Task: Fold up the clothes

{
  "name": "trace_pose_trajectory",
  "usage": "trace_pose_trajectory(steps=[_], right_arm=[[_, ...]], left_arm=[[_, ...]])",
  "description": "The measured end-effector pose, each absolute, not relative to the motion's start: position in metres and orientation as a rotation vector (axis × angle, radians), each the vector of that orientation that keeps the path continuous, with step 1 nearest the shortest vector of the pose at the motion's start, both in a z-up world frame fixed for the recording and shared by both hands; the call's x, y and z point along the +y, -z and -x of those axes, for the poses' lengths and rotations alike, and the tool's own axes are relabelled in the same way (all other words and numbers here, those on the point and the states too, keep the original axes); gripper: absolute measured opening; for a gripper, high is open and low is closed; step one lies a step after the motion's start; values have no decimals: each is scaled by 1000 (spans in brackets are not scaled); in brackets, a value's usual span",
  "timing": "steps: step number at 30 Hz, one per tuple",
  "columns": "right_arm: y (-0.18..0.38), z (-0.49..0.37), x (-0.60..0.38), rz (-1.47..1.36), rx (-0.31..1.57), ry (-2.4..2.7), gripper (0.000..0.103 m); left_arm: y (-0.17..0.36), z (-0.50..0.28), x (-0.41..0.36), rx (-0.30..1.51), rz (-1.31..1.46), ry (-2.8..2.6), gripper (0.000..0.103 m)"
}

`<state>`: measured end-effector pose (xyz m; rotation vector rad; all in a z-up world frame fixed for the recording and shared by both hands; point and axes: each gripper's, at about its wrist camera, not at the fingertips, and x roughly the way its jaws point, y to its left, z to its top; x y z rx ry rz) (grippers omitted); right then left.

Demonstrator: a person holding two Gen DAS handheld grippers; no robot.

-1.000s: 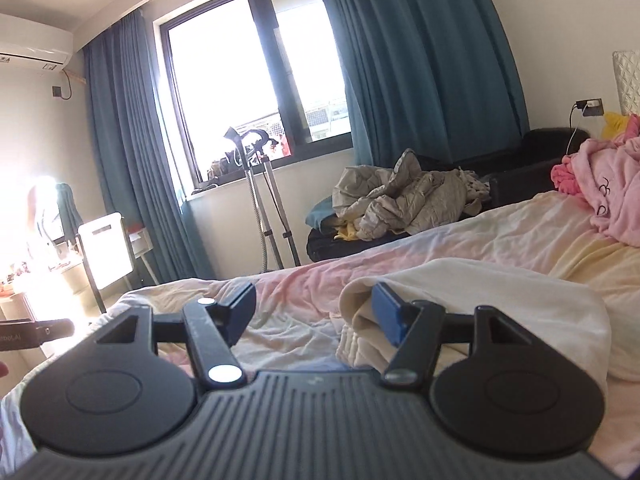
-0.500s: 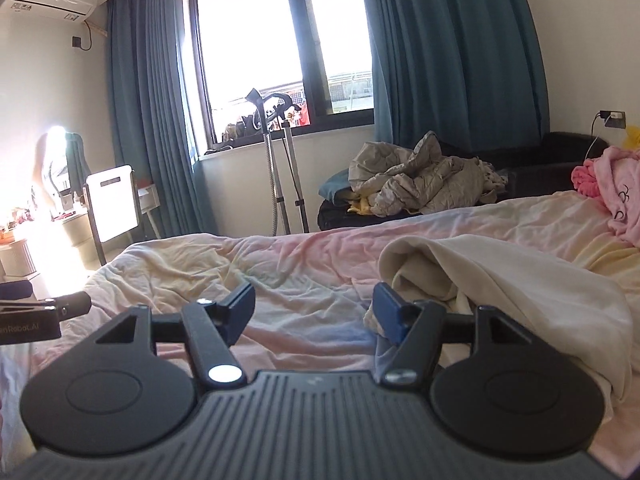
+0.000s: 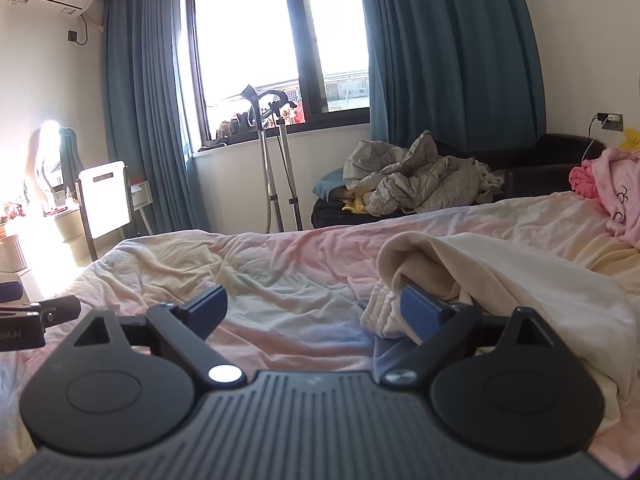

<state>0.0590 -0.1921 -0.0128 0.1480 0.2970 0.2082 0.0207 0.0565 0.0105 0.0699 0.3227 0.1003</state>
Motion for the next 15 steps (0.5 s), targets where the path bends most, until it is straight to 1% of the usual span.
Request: trace_pose_trajectory(steps=[2,4,15], right_arm=[[12,-58,-192,-149,304,-221,97],[11,-55,-189,-123,289,-215,103],[10,-54,-192,-112,297,-187,103]], left_arm=[[-10,-20,55,324,-77,-103,103],[-9,-22,54,338,-71,-95,103],[-2,-24,53,361,-23,-60,103]])
